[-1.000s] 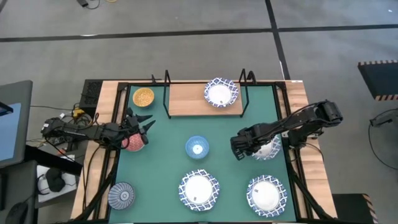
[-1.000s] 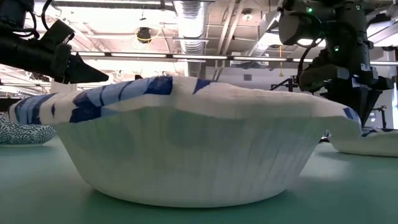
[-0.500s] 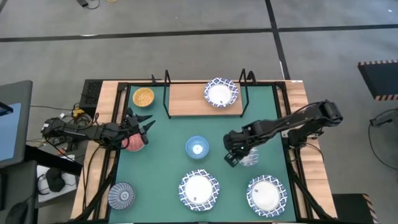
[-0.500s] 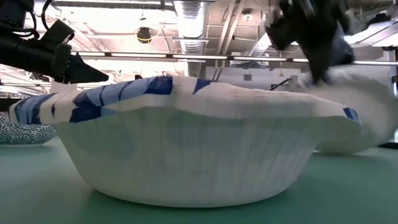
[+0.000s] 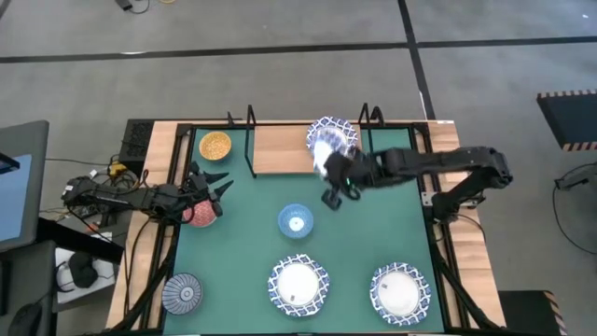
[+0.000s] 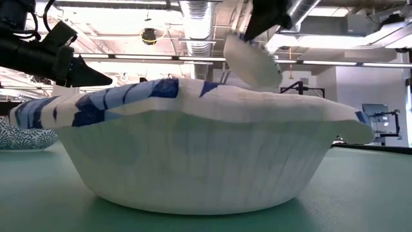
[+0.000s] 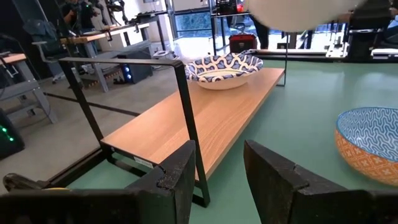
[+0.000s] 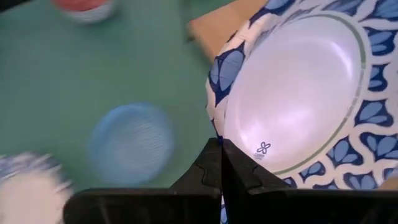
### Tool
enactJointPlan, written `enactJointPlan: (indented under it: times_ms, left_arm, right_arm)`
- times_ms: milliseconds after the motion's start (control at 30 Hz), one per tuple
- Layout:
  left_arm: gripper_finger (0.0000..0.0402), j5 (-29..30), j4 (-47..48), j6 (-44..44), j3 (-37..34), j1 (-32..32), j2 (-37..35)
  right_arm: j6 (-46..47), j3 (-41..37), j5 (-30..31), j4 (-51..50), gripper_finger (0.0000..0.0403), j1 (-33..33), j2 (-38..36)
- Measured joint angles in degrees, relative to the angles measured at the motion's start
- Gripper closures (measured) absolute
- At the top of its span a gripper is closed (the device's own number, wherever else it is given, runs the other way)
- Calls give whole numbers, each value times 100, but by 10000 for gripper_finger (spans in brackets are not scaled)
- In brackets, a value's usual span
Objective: Place and stack bowls onto a shelf
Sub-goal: Stack the white patterned bowl on top of the white patterned bowl on the shelf
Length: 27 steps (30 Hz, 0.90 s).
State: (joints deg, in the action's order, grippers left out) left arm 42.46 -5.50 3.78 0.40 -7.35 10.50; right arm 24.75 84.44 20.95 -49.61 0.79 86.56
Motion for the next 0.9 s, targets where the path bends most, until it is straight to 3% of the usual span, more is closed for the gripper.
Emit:
enactJointPlan:
  times_ms: [200,333,567,767,900]
  left_arm:
    - [276,30,-1,1,-1,1,-2]
    - [276,100,0,-4,-1,0,-1]
    - [276,260,44,-148,0,2,-2]
    - [276,291,66,-165,-2,2,0]
    - [276,299,63,-167,0,2,-1]
  right_arm:
    - [-928,0,-10,246,386,-1158,83]
    - [-1353,-91,-392,463,386,-1646,211]
    - [-1719,-146,-592,494,378,-1943,895]
    - [-1593,-149,28,251,339,-1991,1325]
    - [-1605,-143,68,291,310,-1977,1311]
